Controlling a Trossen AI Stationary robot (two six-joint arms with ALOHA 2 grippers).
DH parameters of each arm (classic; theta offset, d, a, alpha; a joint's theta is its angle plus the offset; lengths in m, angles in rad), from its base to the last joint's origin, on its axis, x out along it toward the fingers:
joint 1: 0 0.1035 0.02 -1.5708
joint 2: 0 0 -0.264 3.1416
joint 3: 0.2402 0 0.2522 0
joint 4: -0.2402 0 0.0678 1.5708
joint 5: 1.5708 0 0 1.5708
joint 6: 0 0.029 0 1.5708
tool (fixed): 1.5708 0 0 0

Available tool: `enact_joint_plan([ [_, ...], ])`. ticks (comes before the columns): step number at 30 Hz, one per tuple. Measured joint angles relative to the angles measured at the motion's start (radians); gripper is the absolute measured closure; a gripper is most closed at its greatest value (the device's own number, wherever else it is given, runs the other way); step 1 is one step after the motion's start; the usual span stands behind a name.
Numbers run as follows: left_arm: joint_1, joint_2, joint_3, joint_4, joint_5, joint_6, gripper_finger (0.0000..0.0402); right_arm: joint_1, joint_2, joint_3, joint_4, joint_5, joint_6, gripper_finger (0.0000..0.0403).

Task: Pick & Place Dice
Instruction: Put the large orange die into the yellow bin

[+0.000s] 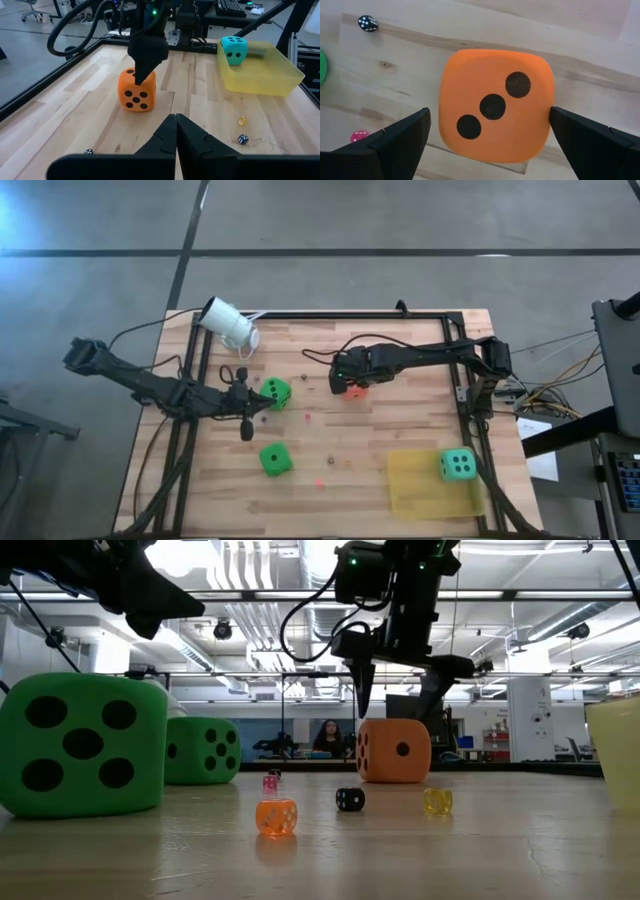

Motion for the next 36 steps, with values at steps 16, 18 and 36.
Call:
enact_joint_plan([
  [16, 0.000, 0.000, 0.000, -0.001, 0.000, 0.000, 0.0396, -0.003, -0.004, 0.015, -0.011, 0.002, -0.014, 0.0003],
  [18, 0.000, 0.000, 0.000, -0.001, 0.000, 0.000, 0.0396, -0.003, -0.004, 0.015, -0.011, 0.013, -0.014, 0.0003],
  [36, 0.000, 0.000, 0.000, -0.004, 0.000, 0.000, 0.0396, -0.020, 0.056, 0.001, 0.053, -0.023, -0.065, 0.0003],
])
